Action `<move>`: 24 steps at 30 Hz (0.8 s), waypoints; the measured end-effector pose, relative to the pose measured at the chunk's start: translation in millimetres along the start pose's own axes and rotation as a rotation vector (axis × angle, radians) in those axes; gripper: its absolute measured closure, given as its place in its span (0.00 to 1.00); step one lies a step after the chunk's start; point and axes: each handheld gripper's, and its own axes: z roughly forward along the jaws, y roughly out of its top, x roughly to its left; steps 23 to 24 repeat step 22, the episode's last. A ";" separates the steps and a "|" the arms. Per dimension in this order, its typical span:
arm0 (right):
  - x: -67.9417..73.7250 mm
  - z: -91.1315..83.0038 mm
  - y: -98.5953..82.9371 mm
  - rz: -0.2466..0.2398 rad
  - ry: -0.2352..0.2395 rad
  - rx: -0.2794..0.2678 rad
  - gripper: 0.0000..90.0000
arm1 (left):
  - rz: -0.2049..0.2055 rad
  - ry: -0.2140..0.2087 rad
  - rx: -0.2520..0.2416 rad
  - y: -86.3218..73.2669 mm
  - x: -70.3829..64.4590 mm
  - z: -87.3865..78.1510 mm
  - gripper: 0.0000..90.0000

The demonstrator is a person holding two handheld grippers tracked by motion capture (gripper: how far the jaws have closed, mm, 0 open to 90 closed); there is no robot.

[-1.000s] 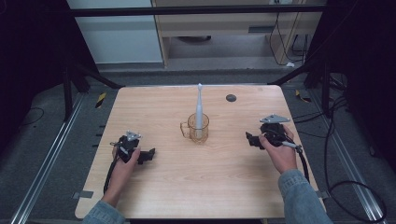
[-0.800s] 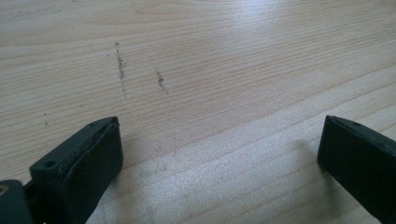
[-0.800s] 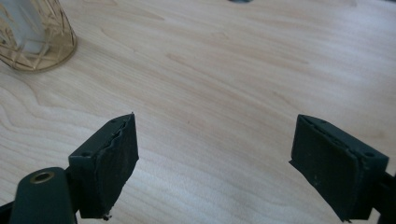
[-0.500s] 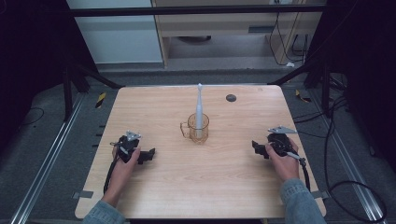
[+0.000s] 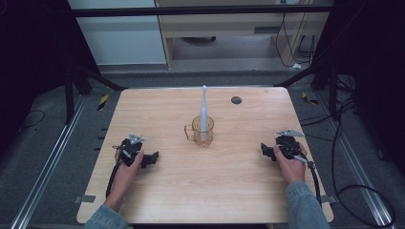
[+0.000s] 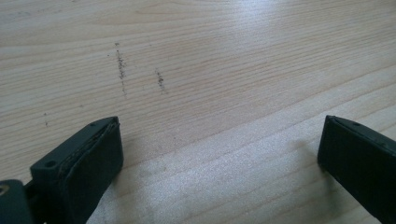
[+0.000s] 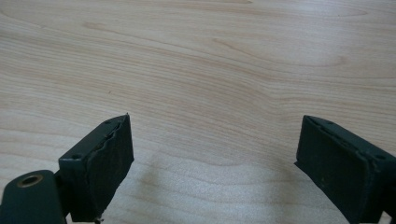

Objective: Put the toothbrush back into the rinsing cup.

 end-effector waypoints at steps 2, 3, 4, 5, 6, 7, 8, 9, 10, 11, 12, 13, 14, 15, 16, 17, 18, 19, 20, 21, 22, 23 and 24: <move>-0.3 2.4 -0.7 0.008 -0.006 -0.002 0.12 | 0.000 0.000 0.000 0.0 0.0 0.0 0.00; -0.4 3.2 -0.8 0.011 -0.008 -0.001 0.12 | 0.000 0.000 0.000 0.0 0.0 0.0 0.00; -0.4 4.1 -1.0 0.014 -0.012 0.001 0.12 | 0.000 0.000 0.000 0.0 0.0 0.0 0.00; -0.6 5.2 -1.2 0.015 -0.014 -0.002 0.12 | 0.000 0.000 0.000 0.0 0.0 0.0 0.00; -0.3 5.9 -1.4 0.021 -0.016 -0.001 0.11 | 0.000 0.000 0.000 0.0 -0.1 0.0 0.00; -0.4 6.9 -1.9 0.016 -0.024 -0.003 0.11 | 0.000 0.000 0.000 0.0 0.0 0.0 0.00; -0.2 7.8 -2.2 0.018 -0.031 -0.002 0.11 | 0.000 0.000 0.000 0.0 0.0 0.0 0.00; -0.1 8.5 -2.7 0.021 -0.037 0.000 0.11 | 0.000 0.000 0.000 0.0 0.0 0.0 0.00; 0.0 9.8 -3.2 0.019 -0.043 -0.001 0.11 | 0.000 0.000 0.000 0.0 0.0 0.0 0.00; 0.2 10.6 -3.1 0.017 -0.040 0.013 0.11 | 0.000 0.000 0.000 0.0 0.0 0.0 0.00; 0.5 10.9 -2.8 0.016 -0.036 0.015 0.10 | 0.000 0.000 0.000 0.0 0.0 0.0 0.00; 0.4 11.1 -2.7 0.016 -0.036 0.019 0.10 | 0.001 0.000 0.000 0.0 0.0 0.0 0.00; 0.5 11.3 -2.7 0.017 -0.033 0.023 0.10 | 0.000 0.000 0.000 0.0 0.0 0.0 0.00; 0.7 12.1 -2.7 0.007 -0.030 0.032 0.09 | 0.000 0.000 0.000 0.0 0.0 0.0 0.00; 1.8 12.8 -2.7 -0.017 -0.032 0.041 0.07 | 0.000 0.000 0.000 0.0 0.0 0.0 0.00; 2.7 12.9 -2.6 -0.027 -0.017 0.044 0.07 | 0.000 0.000 0.000 0.0 0.0 0.0 0.00; 2.7 12.8 -2.7 -0.027 -0.016 0.043 0.07 | 0.000 0.000 0.000 0.0 0.0 0.0 0.00; 2.7 12.9 -2.6 -0.026 -0.016 0.044 0.07 | 0.000 0.000 0.000 0.0 0.0 0.0 0.00; 2.7 13.0 -2.6 -0.026 -0.017 0.044 0.07 | 0.000 0.000 0.000 0.0 -0.1 0.0 0.00; 2.8 13.0 -2.6 -0.025 -0.017 0.044 0.07 | 0.000 0.000 0.000 0.0 0.0 0.0 0.00; 3.2 13.2 -2.6 -0.020 -0.022 0.047 0.06 | 0.000 0.000 0.000 0.0 0.0 0.0 0.00; 3.2 13.2 -2.6 -0.020 -0.022 0.047 0.06 | 0.000 0.000 0.000 0.0 0.0 0.0 0.00; 3.2 13.2 -2.6 -0.020 -0.022 0.047 0.06 | 0.000 0.000 0.000 0.0 0.0 0.0 0.00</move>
